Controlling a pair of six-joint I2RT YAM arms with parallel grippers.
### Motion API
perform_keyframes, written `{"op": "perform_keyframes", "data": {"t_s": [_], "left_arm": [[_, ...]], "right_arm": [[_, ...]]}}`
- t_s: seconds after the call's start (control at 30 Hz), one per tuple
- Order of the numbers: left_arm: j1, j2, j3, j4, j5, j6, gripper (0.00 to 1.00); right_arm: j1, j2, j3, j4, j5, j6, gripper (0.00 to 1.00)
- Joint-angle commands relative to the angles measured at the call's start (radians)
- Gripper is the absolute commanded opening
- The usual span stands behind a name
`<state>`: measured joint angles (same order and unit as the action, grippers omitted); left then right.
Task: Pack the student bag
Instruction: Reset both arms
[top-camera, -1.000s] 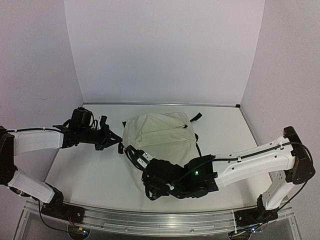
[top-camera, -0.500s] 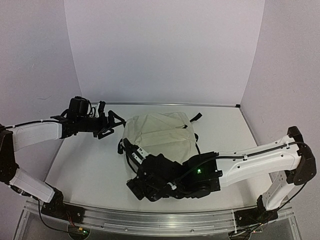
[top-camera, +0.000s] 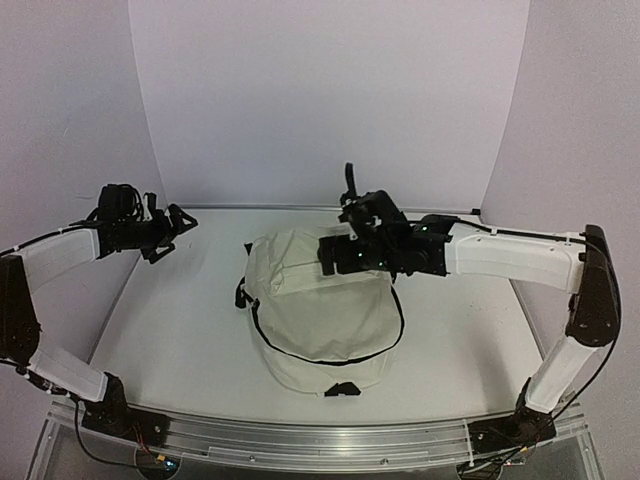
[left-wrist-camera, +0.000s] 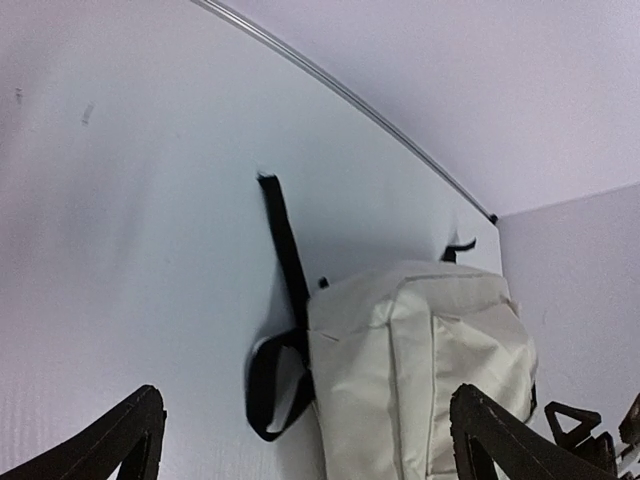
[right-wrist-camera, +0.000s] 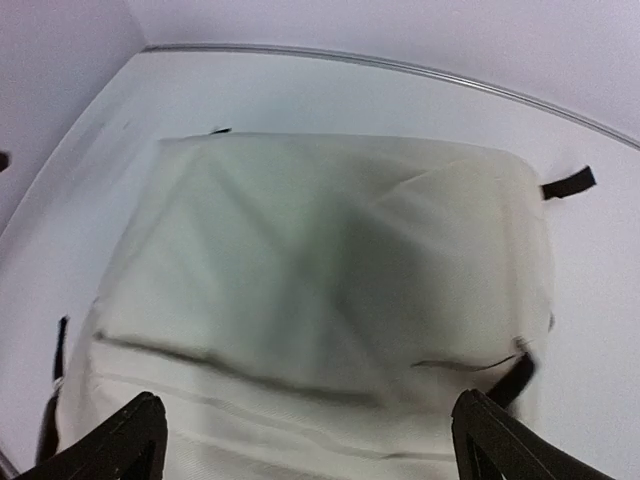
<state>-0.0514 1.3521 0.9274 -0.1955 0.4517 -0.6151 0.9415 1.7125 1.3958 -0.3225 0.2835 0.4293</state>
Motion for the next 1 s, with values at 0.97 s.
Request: {"op": "perform_keyframes", "data": {"t_s": [0.97], "left_arm": [[0.191,-0.309,-0.492,0.525,-0.478,0.343,1.00]], "right_arm": [[-0.657,-0.773,-1.110,1.177,0.009,-0.242,0.98]]}}
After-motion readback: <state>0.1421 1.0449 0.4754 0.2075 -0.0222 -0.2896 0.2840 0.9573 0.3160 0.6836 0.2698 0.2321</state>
